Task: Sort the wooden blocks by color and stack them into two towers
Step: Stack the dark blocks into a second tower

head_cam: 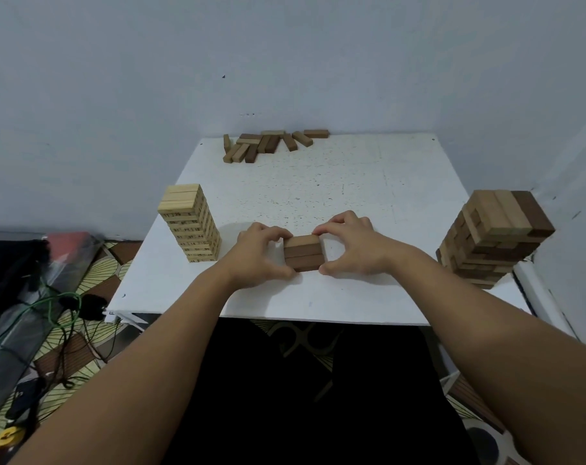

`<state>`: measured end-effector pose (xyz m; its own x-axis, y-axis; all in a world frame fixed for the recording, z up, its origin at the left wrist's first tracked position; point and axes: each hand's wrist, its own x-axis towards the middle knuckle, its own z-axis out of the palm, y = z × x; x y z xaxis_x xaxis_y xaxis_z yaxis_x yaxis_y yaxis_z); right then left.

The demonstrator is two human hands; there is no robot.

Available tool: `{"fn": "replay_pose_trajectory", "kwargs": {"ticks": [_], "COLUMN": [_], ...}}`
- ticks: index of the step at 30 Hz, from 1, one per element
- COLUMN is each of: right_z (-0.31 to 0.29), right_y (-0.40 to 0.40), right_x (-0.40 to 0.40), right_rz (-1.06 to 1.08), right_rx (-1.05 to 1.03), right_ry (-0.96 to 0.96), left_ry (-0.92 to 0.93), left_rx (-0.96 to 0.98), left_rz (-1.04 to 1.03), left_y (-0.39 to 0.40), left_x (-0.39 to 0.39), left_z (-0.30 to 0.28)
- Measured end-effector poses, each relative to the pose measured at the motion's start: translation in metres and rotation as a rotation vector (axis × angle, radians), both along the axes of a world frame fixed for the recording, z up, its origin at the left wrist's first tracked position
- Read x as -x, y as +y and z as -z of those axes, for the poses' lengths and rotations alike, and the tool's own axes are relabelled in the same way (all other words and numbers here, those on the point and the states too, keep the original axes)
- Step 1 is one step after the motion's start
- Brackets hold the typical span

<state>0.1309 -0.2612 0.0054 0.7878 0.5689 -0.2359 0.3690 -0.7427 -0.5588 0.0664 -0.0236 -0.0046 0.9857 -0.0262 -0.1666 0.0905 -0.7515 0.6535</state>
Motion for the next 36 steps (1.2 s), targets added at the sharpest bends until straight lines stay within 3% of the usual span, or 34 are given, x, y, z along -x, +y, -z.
{"fn": "replay_pose_trajectory", "kwargs": {"ticks": [8,13,18,26,36], "right_z": [-0.075,-0.130,-0.155,-0.140,-0.108], "right_y": [0.001,-0.028,-0.091,-0.200,-0.244], "right_x": [-0.001,0.002,0.015,0.038,0.041], "right_rz": [-0.046,0.010,0.142,0.347,0.400], "right_rx": [0.157,0.171,0.080,-0.127,-0.215], "right_ry": [-0.483,-0.595,-0.500,-0.236,-0.120], "left_ry": [-0.249,-0.382,-0.415,-0.322,-0.214], "left_rx": [0.014,0.034,0.063,0.108,0.101], "left_rz": [-0.027,0.013,0.117,0.314,0.369], "left_y": [-0.013,-0.035,-0.087,-0.190,-0.230], "left_x": [-0.004,-0.011,-0.027,-0.046,-0.054], "left_z": [-0.056,-0.103,-0.128,-0.132,-0.115]}}
